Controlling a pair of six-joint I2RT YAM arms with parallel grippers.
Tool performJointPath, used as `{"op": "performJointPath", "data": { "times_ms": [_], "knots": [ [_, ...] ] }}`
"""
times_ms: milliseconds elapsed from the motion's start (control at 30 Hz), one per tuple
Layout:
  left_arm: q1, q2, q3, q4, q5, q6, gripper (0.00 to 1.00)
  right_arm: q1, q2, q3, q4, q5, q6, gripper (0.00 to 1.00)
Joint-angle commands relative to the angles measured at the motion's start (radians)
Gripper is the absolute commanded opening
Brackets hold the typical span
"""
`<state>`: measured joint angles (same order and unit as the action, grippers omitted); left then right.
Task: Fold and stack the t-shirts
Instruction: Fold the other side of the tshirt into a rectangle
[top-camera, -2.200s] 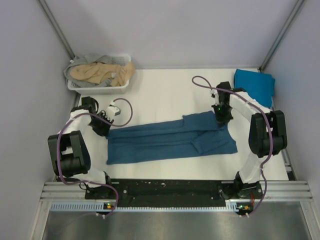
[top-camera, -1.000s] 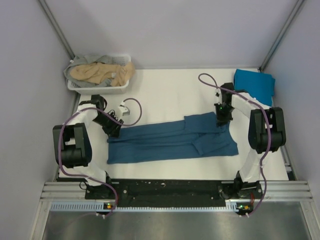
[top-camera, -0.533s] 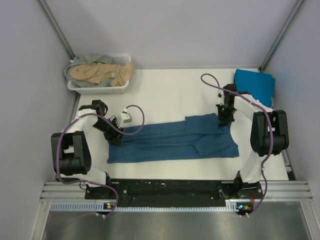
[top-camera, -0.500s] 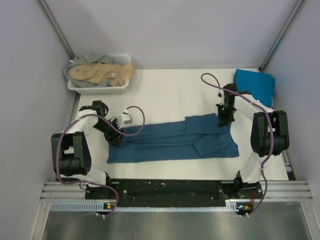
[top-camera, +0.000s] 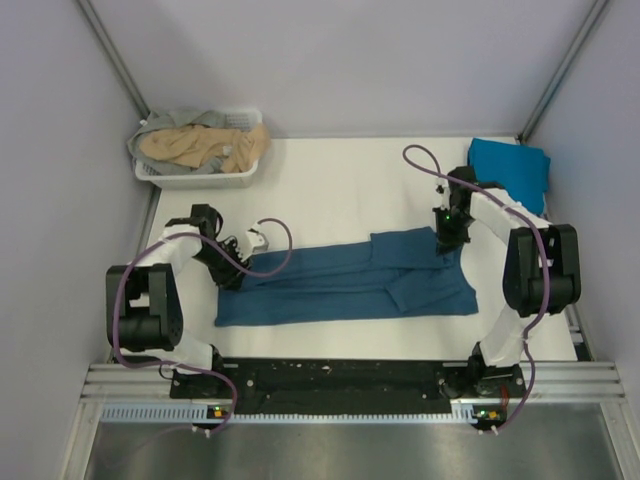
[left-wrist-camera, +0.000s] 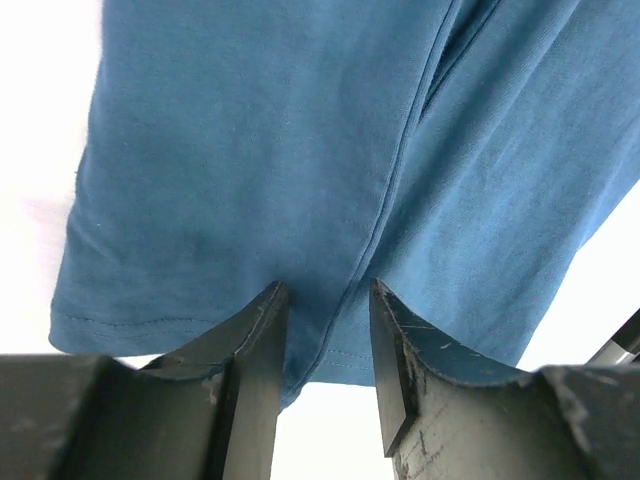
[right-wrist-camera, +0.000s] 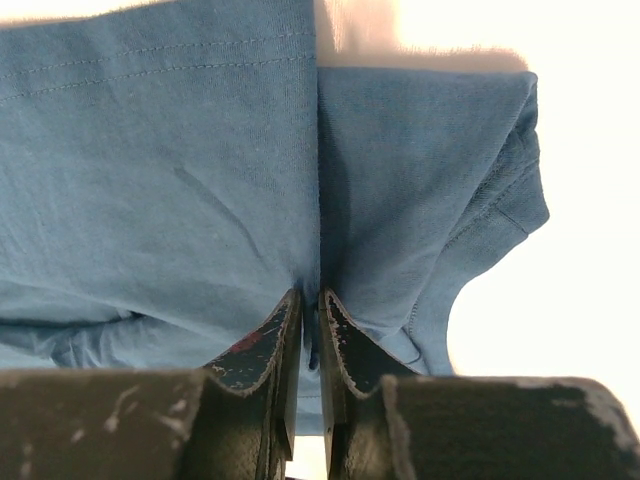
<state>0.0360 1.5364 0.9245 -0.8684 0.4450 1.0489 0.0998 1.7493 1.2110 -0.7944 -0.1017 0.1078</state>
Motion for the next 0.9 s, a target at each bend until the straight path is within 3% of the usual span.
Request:
{"op": "performJointPath", "data": {
  "times_ms": [0, 200, 367, 567, 867],
  "knots": [
    [-0.005, -0.018, -0.026, 0.032, -0.022, 0.0, 0.4, -0.006, -0.054, 0.016, -0.012, 0.003, 0.006, 0.12],
    [-0.008, -0.013, -0.015, 0.029, -0.02, -0.016, 0.08, -0.005, -0.063, 0.025, -0.028, 0.0, 0.006, 0.27],
    [-0.008, -0.019, -0.004, 0.016, -0.002, -0.015, 0.04, 0.006, -0.071, 0.03, -0.029, 0.003, 0.001, 0.24],
    [-0.008, -0.019, 0.0, 0.019, -0.006, -0.02, 0.0, 0.012, -0.074, 0.03, -0.031, 0.028, 0.003, 0.0],
    [-0.004, -0.035, 0.02, 0.02, -0.046, -0.033, 0.0, 0.012, -0.169, 0.035, -0.172, 0.042, -0.052, 0.0]
  ]
}}
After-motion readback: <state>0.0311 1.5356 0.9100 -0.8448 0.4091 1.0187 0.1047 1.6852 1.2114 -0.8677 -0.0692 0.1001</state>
